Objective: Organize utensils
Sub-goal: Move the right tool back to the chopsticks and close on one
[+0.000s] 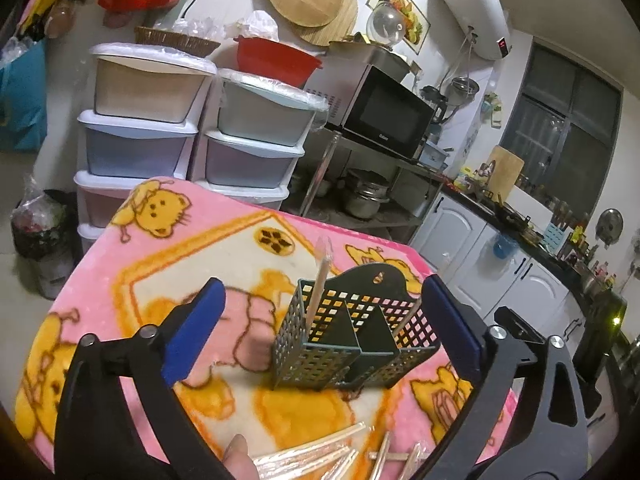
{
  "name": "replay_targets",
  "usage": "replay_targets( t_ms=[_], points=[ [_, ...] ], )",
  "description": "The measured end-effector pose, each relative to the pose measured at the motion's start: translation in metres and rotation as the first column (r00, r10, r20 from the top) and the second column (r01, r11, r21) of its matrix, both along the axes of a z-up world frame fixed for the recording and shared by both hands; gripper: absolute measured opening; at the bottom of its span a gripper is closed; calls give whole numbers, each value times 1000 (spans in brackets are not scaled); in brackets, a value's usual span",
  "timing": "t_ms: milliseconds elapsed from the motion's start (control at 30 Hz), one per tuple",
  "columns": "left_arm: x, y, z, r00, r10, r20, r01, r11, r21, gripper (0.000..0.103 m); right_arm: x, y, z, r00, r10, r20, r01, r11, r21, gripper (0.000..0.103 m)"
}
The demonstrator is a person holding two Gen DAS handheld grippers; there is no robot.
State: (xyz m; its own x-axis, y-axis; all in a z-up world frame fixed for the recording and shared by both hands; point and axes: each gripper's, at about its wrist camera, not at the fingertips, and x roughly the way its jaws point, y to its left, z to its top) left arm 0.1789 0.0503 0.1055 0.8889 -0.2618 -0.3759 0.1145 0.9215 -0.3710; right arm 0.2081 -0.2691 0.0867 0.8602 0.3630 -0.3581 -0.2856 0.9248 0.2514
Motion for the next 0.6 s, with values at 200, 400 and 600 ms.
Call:
replay_targets(
  t_ms=[200,400,600],
  points=[
    [-11,-1,-3,1000,-3,6,3,1000,10,92,-14,-2,-10,1000,7,-26,-7,1000,-11,67],
    [-17,-3,-9,1000,-25,6,25,1000,14,92,-24,-1,-21,998,28,-60,-30,999,-19,67],
    [-22,-11,-18,999,-41,-15,41,999,28,92,-32,2,-29,995,53,-85,-55,998,-27,67]
  ],
)
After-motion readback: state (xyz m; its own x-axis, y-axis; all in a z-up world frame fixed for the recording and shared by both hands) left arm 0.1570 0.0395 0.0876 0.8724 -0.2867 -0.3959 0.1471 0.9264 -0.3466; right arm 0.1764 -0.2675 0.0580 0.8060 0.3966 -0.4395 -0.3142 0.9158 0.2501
